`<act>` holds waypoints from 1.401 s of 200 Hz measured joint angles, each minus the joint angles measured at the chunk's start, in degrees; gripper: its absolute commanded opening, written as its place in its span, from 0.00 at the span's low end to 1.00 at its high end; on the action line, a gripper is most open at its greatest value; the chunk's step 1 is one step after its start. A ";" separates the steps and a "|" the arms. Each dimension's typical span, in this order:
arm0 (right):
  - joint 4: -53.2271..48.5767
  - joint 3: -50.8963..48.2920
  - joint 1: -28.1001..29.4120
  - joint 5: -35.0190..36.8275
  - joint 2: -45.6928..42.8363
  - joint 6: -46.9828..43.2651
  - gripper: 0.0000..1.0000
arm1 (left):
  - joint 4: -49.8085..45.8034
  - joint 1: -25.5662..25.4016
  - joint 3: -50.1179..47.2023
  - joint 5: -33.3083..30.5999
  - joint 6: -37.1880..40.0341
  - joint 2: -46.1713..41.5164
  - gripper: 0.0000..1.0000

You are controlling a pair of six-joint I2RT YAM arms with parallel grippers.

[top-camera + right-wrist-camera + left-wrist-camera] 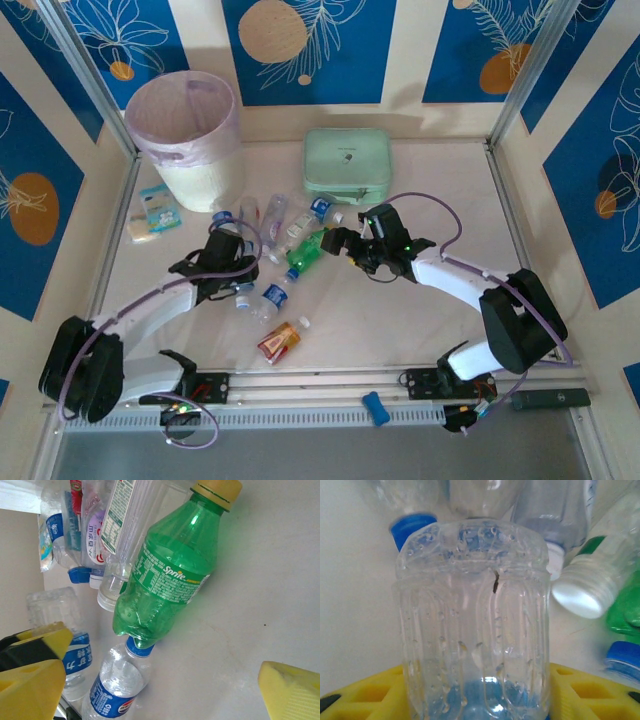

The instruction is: Put the plastic bottles in the bin

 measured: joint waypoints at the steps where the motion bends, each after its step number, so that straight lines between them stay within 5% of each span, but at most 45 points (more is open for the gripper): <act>1: 0.00 0.02 0.00 0.00 0.00 0.00 0.99 | -0.02 0.00 0.04 -0.04 0.04 -0.15 0.48; 76: 0.07 0.83 -0.02 -0.02 0.22 -0.04 0.99 | -3.82 0.00 10.14 -2.29 6.60 -9.01 0.47; 163: 0.17 0.50 -0.35 -0.04 -0.13 -0.04 0.99 | -4.72 1.60 37.31 -2.62 22.12 -2.75 0.47; 215: 0.09 -1.92 -1.44 0.04 -4.00 -0.09 0.99 | -4.26 9.22 49.24 -1.79 29.97 5.09 0.47; 280: -2.14 -4.81 -2.95 1.90 -10.23 -0.96 0.99 | -3.85 20.44 64.24 0.63 30.91 18.71 0.46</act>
